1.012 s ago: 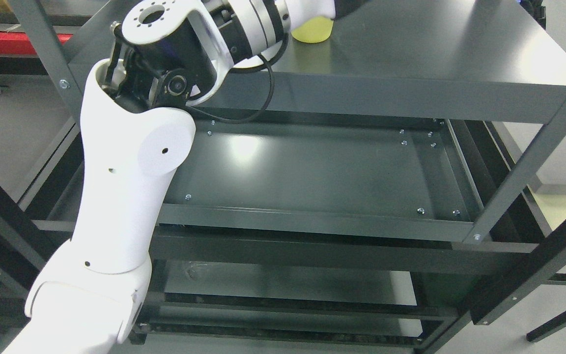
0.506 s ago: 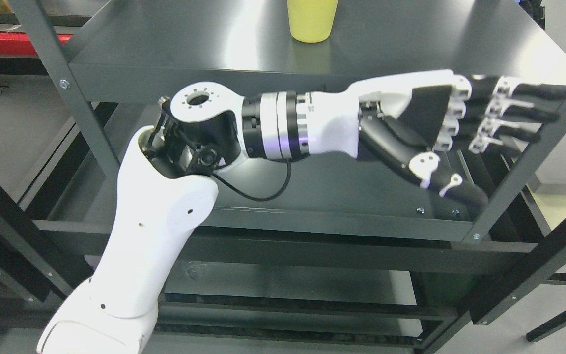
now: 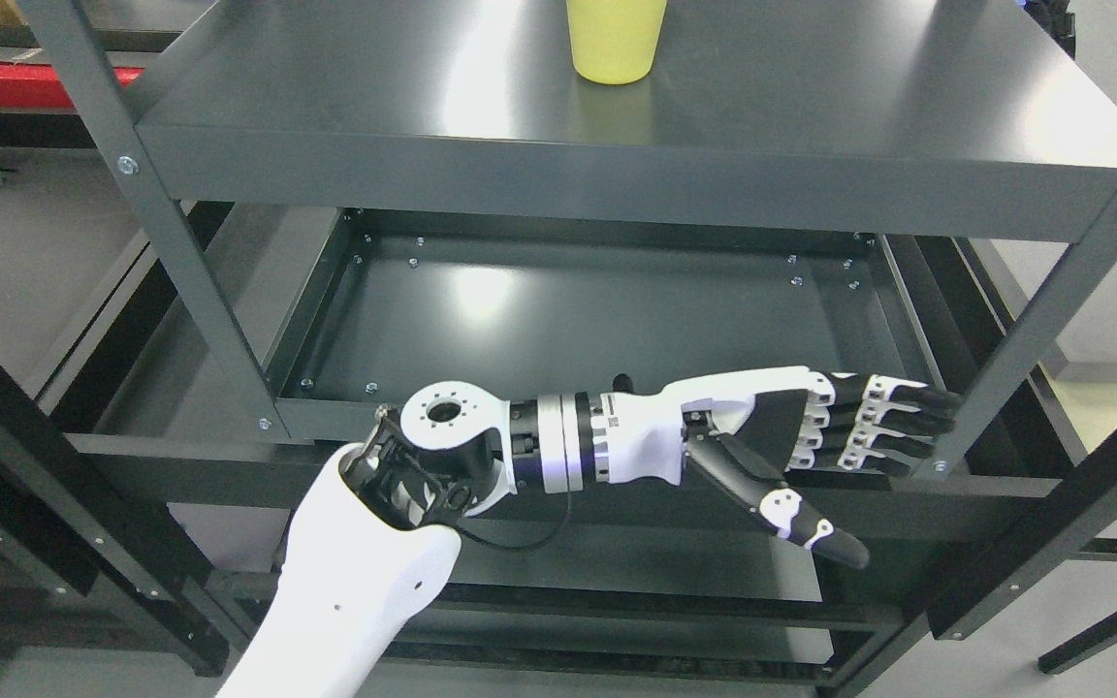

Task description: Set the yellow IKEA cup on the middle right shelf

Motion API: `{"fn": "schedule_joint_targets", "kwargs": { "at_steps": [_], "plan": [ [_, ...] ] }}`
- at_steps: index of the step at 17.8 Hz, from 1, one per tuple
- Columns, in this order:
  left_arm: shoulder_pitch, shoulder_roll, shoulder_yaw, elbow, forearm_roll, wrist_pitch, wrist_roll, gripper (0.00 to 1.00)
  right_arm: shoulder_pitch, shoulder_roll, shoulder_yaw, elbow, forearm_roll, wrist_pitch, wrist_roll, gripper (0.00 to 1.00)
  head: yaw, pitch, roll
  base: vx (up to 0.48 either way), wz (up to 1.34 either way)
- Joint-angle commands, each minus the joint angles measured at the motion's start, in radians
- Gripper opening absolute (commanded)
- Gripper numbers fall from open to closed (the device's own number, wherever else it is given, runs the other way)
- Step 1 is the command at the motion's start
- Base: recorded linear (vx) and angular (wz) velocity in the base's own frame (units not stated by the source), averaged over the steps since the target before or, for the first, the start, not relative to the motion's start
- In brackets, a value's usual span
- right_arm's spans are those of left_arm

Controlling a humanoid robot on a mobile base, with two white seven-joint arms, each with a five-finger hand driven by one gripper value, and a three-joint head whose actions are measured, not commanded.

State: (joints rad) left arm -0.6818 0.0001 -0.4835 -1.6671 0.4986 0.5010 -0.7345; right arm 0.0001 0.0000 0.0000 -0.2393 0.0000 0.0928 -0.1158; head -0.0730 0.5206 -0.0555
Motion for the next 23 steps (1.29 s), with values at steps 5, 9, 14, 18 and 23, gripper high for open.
{"fn": "schedule_joint_targets", "kwargs": {
  "at_steps": [5,9,14,18,23],
  "plan": [
    [0.163,0.017,0.256,0.256,-0.374,-0.435,0.577,0.99,0.014,-0.017,0.017,0.0,-0.025,0.001,-0.001,0.99,0.0,0.0,0.0,0.0,0.0],
    [0.192,0.017,0.316,0.244,-0.377,-0.435,0.635,0.99,0.014,-0.017,0.017,0.0,-0.025,0.001,-0.001,0.99,0.0,0.0,0.0,0.0,0.0],
    [0.266,0.017,0.287,0.167,-0.39,-0.431,0.641,0.99,0.014,-0.017,0.017,0.0,-0.025,0.001,-0.001,0.99,0.0,0.0,0.0,0.0,0.0],
    [0.26,0.017,0.289,0.112,-0.39,-0.403,0.641,0.99,0.014,-0.017,0.017,0.0,-0.025,0.001,-0.001,1.0,0.0,0.0,0.0,0.0,0.0],
    [0.26,0.017,0.302,0.099,-0.39,-0.395,0.641,0.99,0.014,-0.017,0.017,0.0,-0.025,0.001,-0.001,0.99,0.0,0.0,0.0,0.0,0.0]
  ]
}}
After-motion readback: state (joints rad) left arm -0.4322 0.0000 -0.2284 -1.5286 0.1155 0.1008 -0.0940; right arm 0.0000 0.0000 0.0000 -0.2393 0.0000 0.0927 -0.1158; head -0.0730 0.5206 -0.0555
